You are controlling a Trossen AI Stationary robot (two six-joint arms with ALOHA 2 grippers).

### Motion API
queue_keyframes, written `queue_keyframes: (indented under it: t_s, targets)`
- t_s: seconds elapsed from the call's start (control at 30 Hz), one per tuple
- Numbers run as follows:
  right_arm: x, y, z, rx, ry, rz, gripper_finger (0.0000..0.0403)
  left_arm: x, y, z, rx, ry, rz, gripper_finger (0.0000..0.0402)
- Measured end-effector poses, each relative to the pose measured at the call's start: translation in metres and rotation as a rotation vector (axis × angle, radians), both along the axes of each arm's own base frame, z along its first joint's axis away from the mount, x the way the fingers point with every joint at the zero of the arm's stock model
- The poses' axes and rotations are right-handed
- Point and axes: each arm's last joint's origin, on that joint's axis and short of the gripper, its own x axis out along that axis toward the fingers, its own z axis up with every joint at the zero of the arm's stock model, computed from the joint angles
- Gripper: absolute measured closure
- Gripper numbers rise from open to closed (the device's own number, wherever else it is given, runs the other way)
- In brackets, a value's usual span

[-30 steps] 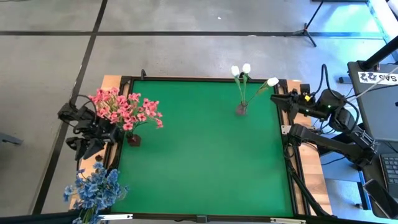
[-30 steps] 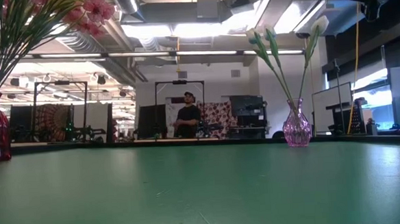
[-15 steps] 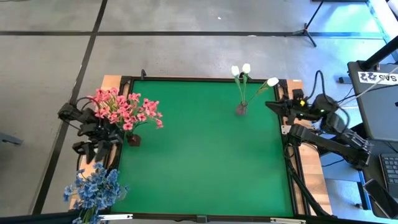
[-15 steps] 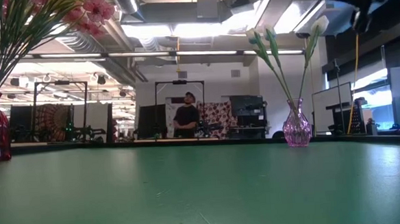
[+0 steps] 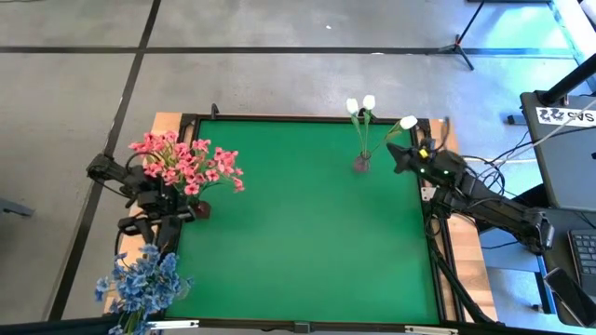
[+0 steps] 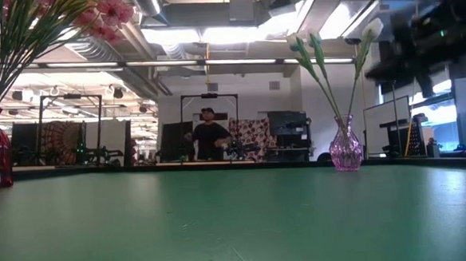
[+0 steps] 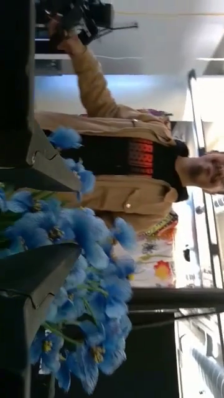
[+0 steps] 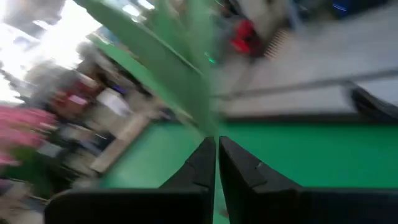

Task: Sort flowers into vase by color
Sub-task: Return to Home Position

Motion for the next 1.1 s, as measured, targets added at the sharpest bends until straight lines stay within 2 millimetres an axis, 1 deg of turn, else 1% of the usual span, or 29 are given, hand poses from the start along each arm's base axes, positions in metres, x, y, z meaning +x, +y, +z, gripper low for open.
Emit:
queue_keyframes:
  t_s: [0.1,0.2,0.27,0.33,0.43,0.57,0.63,0.7,0.83,0.9,0.93,0.97,1.0,1.1]
  targets:
    - [-0.002,0.001,-0.014,0.103,0.098,-0.026,0.038,0.001,0.0,-0.002,0.008,0.027,0.003,0.0261]
    - [-0.006,0.002,-0.026,0.169,0.208,-0.054,0.038,0.003,-0.001,-0.004,0.015,0.062,0.015,0.0261]
    - [-0.008,0.002,-0.03,0.231,0.211,-0.084,0.038,0.003,-0.001,-0.005,0.017,0.06,0.025,0.0261]
    - [-0.007,0.002,-0.028,0.261,0.153,-0.114,0.038,0.004,-0.001,-0.005,0.026,0.04,0.038,0.0261]
    - [-0.005,0.0,-0.018,0.174,0.086,-0.11,0.038,0.005,-0.001,-0.007,0.041,0.027,0.059,0.0261]
    - [-0.002,0.002,-0.015,-0.014,0.206,0.036,0.038,0.007,-0.001,-0.009,0.042,0.054,0.093,0.0261]
    - [-0.002,0.002,-0.015,-0.046,0.235,0.048,0.038,0.007,-0.001,-0.009,0.044,0.056,0.095,0.0261]
    - [-0.002,0.001,-0.015,-0.048,0.238,0.018,0.038,0.007,-0.001,-0.01,0.046,0.059,0.095,0.0261]
    - [-0.006,-0.003,-0.014,-0.066,0.251,-0.16,0.038,0.007,-0.001,-0.01,0.046,0.064,0.094,0.0261]
    - [-0.006,-0.004,-0.014,-0.074,0.25,-0.206,0.038,0.007,-0.001,-0.01,0.046,0.064,0.094,0.0261]
    - [-0.005,-0.004,-0.016,-0.089,0.245,-0.191,0.038,0.007,-0.001,-0.01,0.045,0.064,0.096,0.026]
    - [-0.003,-0.003,-0.018,-0.117,0.242,-0.132,0.038,0.007,-0.001,-0.01,0.044,0.064,0.099,0.026]
    - [0.0,-0.002,-0.02,-0.162,0.232,-0.042,0.038,0.007,-0.001,-0.01,0.045,0.06,0.102,0.026]
    - [0.012,0.01,-0.029,-0.375,0.137,0.326,0.038,0.007,-0.001,-0.01,0.049,0.049,0.106,0.026]
